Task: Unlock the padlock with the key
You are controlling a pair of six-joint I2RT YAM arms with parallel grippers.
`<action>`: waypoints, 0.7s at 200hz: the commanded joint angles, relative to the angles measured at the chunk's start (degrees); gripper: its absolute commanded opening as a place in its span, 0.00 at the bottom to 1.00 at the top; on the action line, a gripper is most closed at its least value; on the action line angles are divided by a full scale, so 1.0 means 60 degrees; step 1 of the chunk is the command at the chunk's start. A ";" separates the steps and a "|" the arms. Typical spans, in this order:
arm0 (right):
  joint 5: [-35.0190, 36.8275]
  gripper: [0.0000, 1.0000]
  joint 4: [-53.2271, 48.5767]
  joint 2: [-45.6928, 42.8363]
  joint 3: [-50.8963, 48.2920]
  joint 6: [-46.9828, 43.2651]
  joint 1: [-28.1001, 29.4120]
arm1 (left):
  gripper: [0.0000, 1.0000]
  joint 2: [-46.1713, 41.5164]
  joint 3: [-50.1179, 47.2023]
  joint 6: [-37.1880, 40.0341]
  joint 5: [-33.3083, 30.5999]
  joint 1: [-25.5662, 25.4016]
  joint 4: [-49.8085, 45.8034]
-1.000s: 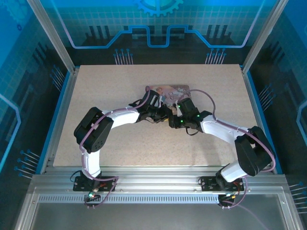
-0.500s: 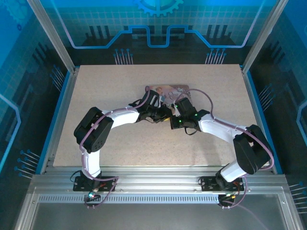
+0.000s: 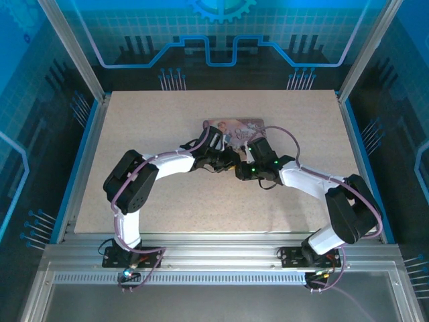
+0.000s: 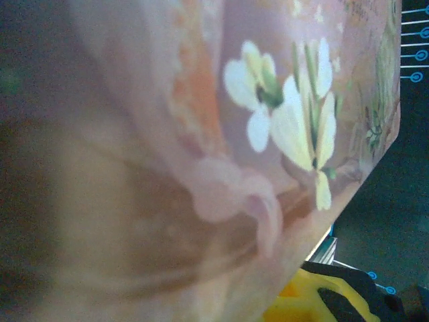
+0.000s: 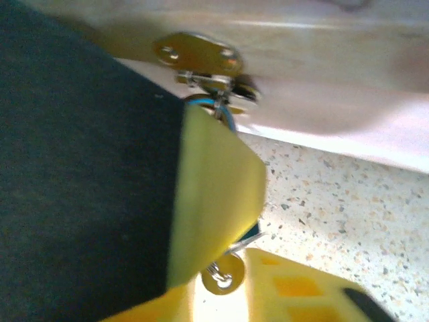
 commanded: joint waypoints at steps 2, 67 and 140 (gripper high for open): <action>0.0074 0.32 0.0096 -0.0422 -0.0075 0.0034 -0.0105 | 0.09 -0.0360 0.0205 -0.0164 0.0771 -0.0081 0.0276; 0.0450 0.39 0.0061 -0.0672 -0.0134 0.0011 -0.0073 | 0.09 -0.0344 0.0248 -0.0162 0.0813 -0.0079 0.0269; 0.0657 0.33 0.0145 -0.0274 0.0328 -0.0098 0.0045 | 0.09 -0.0359 0.0263 -0.0207 0.0881 -0.0080 0.0277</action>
